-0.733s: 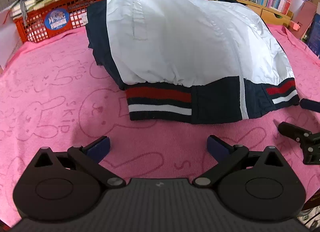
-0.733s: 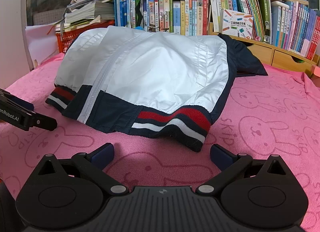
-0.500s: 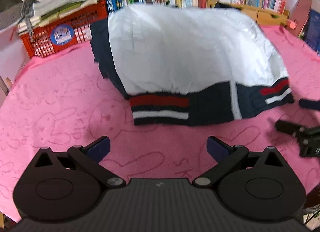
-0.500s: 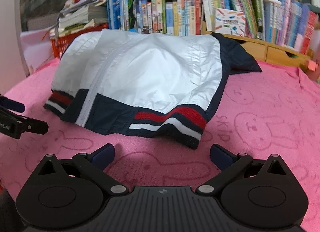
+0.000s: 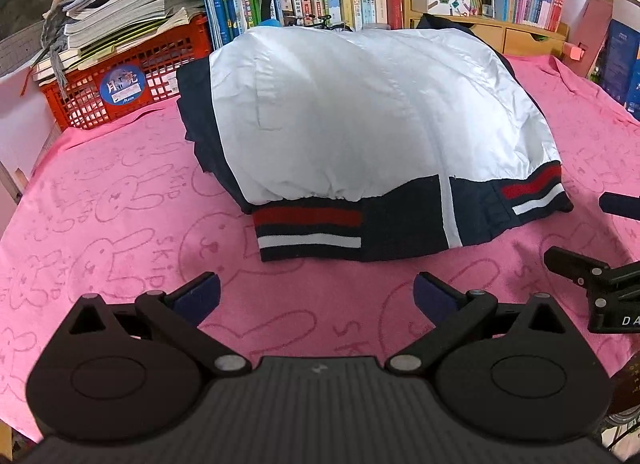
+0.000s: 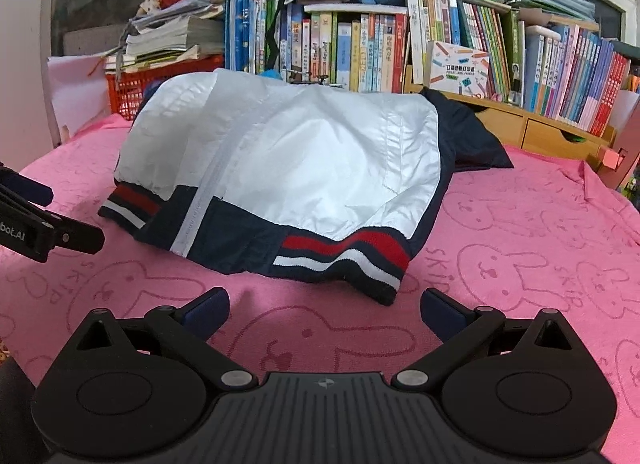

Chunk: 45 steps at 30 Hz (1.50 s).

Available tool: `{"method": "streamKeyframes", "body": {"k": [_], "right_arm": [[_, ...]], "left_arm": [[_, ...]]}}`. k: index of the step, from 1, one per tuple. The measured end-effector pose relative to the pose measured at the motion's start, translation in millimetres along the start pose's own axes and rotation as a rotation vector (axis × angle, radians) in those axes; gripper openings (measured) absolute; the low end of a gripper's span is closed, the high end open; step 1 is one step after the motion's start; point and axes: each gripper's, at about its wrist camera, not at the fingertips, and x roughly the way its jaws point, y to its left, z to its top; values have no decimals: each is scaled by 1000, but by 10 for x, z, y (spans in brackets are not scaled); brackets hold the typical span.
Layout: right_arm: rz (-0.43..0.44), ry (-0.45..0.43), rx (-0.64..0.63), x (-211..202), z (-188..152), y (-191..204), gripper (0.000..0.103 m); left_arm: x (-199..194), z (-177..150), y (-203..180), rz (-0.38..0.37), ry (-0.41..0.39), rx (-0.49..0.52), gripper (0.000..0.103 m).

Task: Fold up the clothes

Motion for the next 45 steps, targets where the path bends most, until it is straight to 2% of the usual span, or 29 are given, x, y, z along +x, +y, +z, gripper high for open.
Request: {"method": "streamKeyframes", "body": {"k": [29,45], "right_arm": [[-24,-17,-39,-63,72,55,103],[-65,21,-38,30,22,-42,103]], "left_arm": [[62,-19,-2,9,20,4,103],[241,-19,21,-12,35,13,103]]}}
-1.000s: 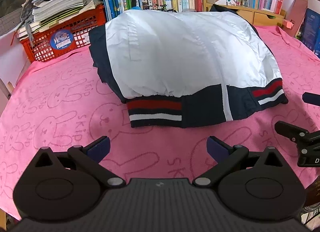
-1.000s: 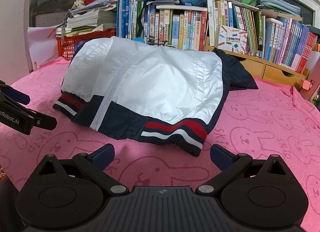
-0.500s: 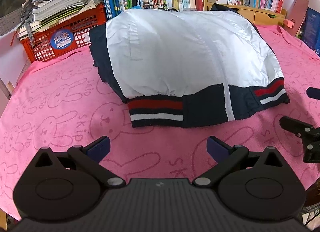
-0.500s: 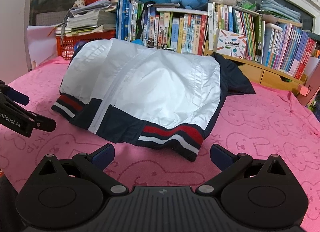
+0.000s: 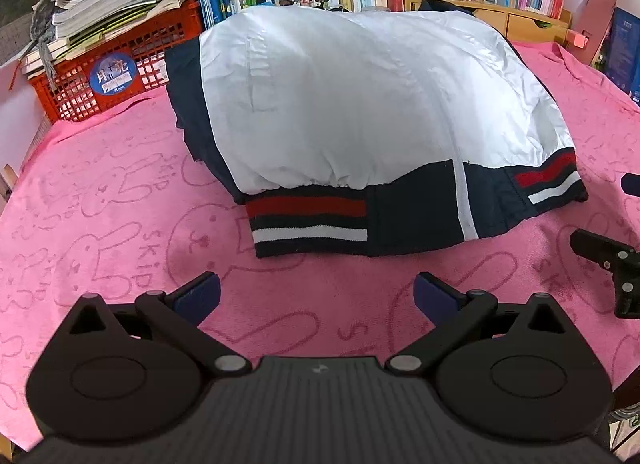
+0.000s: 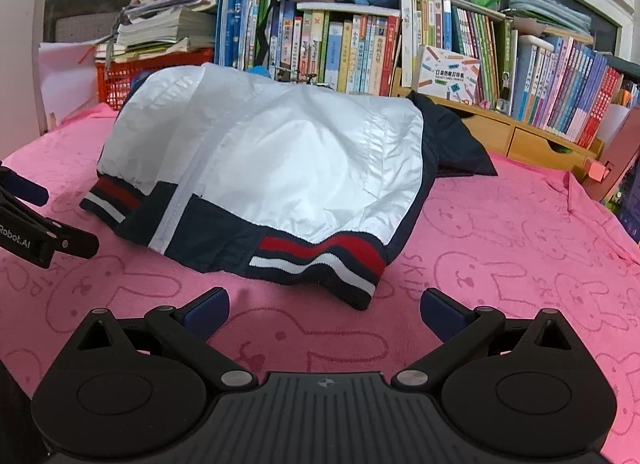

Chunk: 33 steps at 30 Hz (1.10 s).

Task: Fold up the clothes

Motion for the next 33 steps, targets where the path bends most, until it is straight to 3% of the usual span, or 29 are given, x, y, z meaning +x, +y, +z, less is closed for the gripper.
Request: {"method": "streamKeyframes", "body": {"k": [7,13,19,25,29,33], "right_arm": [[-8,15,-2,50,-16,6,103],[-70,-29,-12,40,-25,0,103],[-111,-14,30,164,-36,-112,101],[-118,-27,134,233,-20,-227,76],[-168,-44,177,254,-8,-318,75],[-204,-57,189,277,-16,-397,75]], "left_arm": [[26,-17,44,-20,-7,-6,103],[-40,-76,361,-209,-106,-60,103],[46,-118,484,-129,-86,-43,103],[142,-116,515,-103,-75,-50,103],[265,-58,517,-34,-74,-38,103],[317,-31,604,-47,-66,-57,103]]}}
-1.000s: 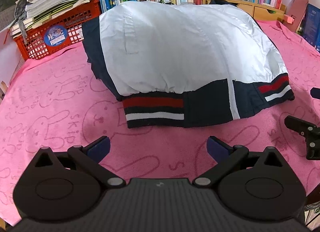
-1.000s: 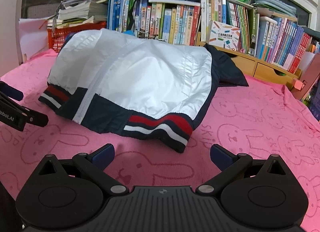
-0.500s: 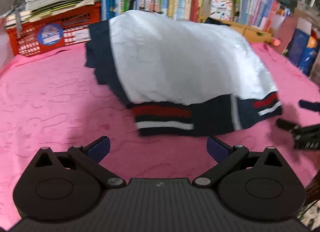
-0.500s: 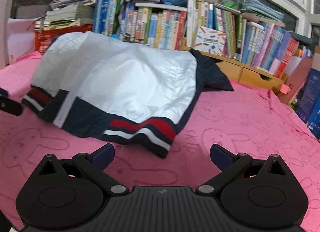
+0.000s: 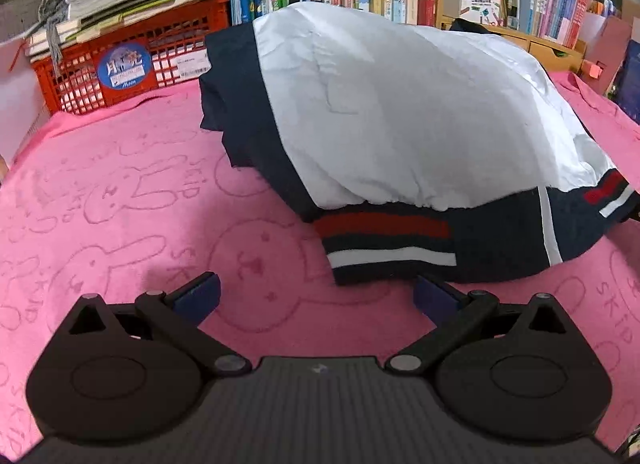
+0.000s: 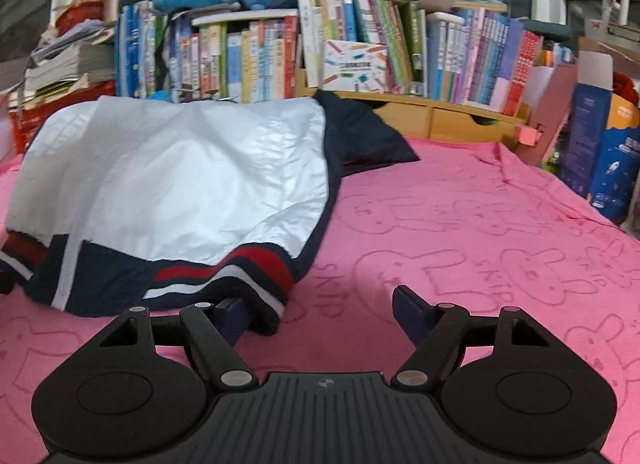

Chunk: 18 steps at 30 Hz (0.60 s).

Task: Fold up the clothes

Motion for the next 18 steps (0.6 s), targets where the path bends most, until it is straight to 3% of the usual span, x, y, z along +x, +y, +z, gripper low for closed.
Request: {"method": "streamKeyframes", "body": {"k": [7,13,18], "right_arm": [[-50,-36,31,38,56,-67,76],[-23,-27,73,144,169,-104,78],[-56,-79,71,130,239,-96,82]], "left_arm": [[-92,32,77,73,-38,-15,103],[-33,177,41,75,-52,3,103],[-101,264,48,166,-153,-78,103]]}}
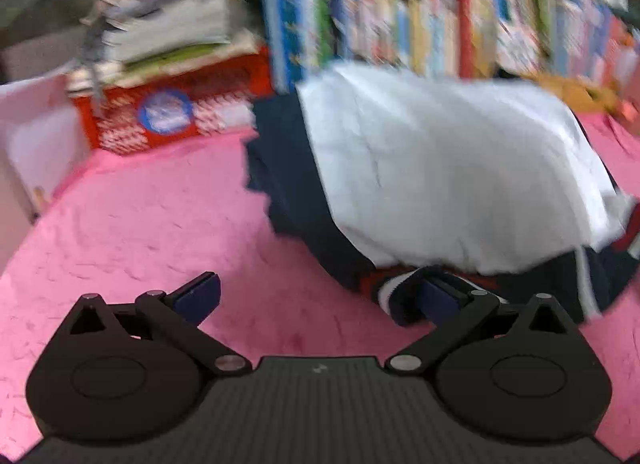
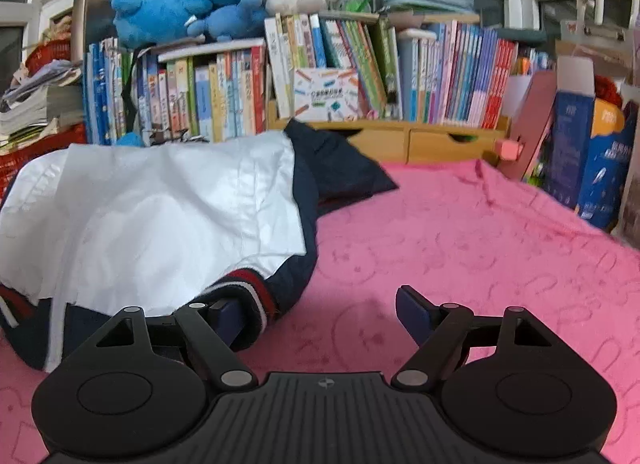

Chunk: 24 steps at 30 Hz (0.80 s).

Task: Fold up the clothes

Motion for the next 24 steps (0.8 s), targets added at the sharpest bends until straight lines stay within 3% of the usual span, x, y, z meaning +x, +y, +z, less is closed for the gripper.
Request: {"method": "streamKeyframes", "body": {"k": [2,5,8,9,11,12,14,16,19,21,24], "right_arm": [[-24,-12,18,4,15,-41,89],[-30,-47,4,-33,9,-37,91],[-27,-45,0,17,-17,32,100],[39,31,-18,150,-27,104,101],[124,190,-59,408,-22,240,86],[132,170,-40,393,0,249,72],[68,98,-44,279,80,220,50],[16,28,-5,141,146,47,52],[56,-57,75,-109,188,-283,54],[35,-119,28,-289,176,-321,60],[-24,-207,-102,-564,141,-264,70]], "left_arm": [[51,25,69,25,9,-68,103],[120,4,142,22,22,-144,103],[335,-98,-36,1,126,-108,103],[335,-136,-143,41,78,-66,103],[350,-131,-318,123,31,19,103],[355,-115,-356,180,10,48,103],[333,-89,-269,307,-61,41,103],[269,-32,-46,288,-91,-32,103],[67,56,213,212,-132,-116,103],[-138,72,272,197,-165,-108,103],[-457,11,318,207,-217,-19,103]]}}
